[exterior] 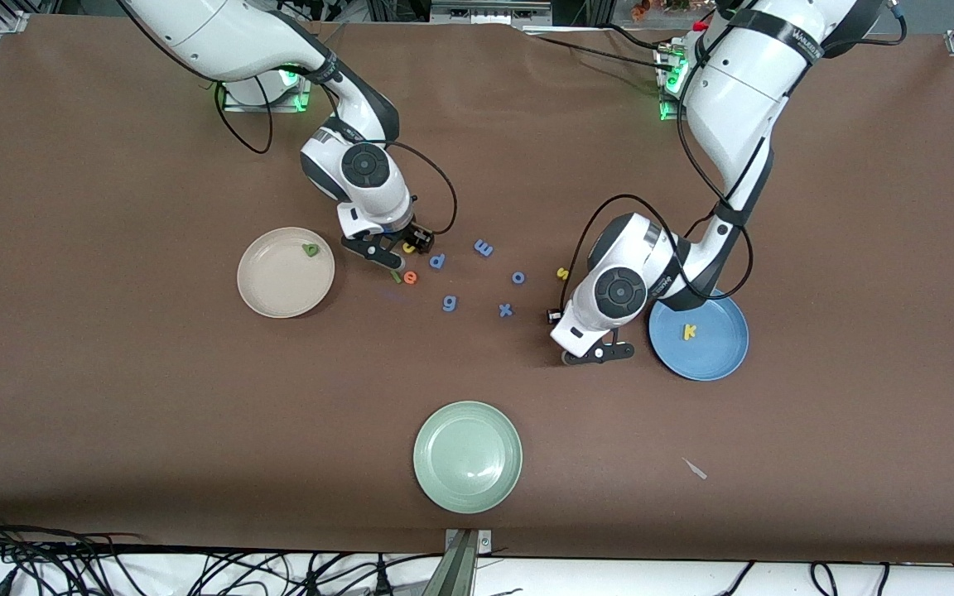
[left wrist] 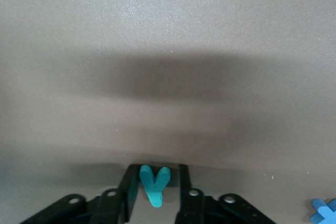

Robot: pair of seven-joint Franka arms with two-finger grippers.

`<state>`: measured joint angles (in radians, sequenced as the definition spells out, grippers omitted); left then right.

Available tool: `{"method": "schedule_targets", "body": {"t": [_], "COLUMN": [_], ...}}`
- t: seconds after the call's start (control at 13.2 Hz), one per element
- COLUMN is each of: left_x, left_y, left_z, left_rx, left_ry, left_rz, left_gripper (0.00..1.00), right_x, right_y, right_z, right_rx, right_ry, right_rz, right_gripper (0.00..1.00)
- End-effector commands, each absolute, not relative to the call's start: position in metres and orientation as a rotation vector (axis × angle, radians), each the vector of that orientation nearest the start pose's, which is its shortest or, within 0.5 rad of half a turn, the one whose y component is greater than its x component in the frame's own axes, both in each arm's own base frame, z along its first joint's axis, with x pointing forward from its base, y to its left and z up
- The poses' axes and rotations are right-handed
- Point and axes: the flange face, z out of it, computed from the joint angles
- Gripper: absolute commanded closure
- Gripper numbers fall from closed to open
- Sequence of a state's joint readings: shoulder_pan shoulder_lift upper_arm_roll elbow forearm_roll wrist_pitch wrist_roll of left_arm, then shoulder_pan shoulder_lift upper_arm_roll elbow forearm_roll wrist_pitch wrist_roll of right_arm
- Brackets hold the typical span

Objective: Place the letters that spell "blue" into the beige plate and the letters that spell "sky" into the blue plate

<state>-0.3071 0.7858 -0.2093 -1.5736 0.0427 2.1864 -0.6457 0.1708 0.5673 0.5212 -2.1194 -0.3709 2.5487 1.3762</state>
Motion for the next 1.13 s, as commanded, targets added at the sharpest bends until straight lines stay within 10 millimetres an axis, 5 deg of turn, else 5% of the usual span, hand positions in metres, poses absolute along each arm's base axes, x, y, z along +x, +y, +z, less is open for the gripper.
{"method": "schedule_targets", "body": {"t": [0.0,0.23,0.38,0.6,0.83,1.06], "left_x": [0.603,0.612,0.623,0.639,0.646,0.646], "left_y": [-0.314,-0.297,-0.262,-0.204,-0.161,-0.141], "left_z": [0.174,0.216,0.242,0.263,0.249,0.206], "left_rx": [-3.112,-3.067,-3.023,-3.030,-3.041,-3.046], "left_ry": [-0.219,-0.182,-0.072,0.094,0.196,0.182], "left_rz": [0.296,0.304,0.324,0.376,0.429,0.505], "left_gripper": [0.99,1.00,1.00,1.00,1.00,0.98], "right_x": [0.430,0.430,0.435,0.466,0.509,0.531], "right_y": [0.371,0.370,0.365,0.337,0.293,0.231], "right_z": [0.166,0.166,0.168,0.201,0.242,0.248], "right_rx": [-3.049,-3.051,-3.058,-3.130,-3.280,-3.360], "right_ry": [0.670,0.672,0.681,0.685,0.453,0.182], "right_rz": [0.108,0.111,0.098,0.028,0.130,0.243], "right_gripper": [0.60,0.85,0.87,0.87,0.87,0.84]}}
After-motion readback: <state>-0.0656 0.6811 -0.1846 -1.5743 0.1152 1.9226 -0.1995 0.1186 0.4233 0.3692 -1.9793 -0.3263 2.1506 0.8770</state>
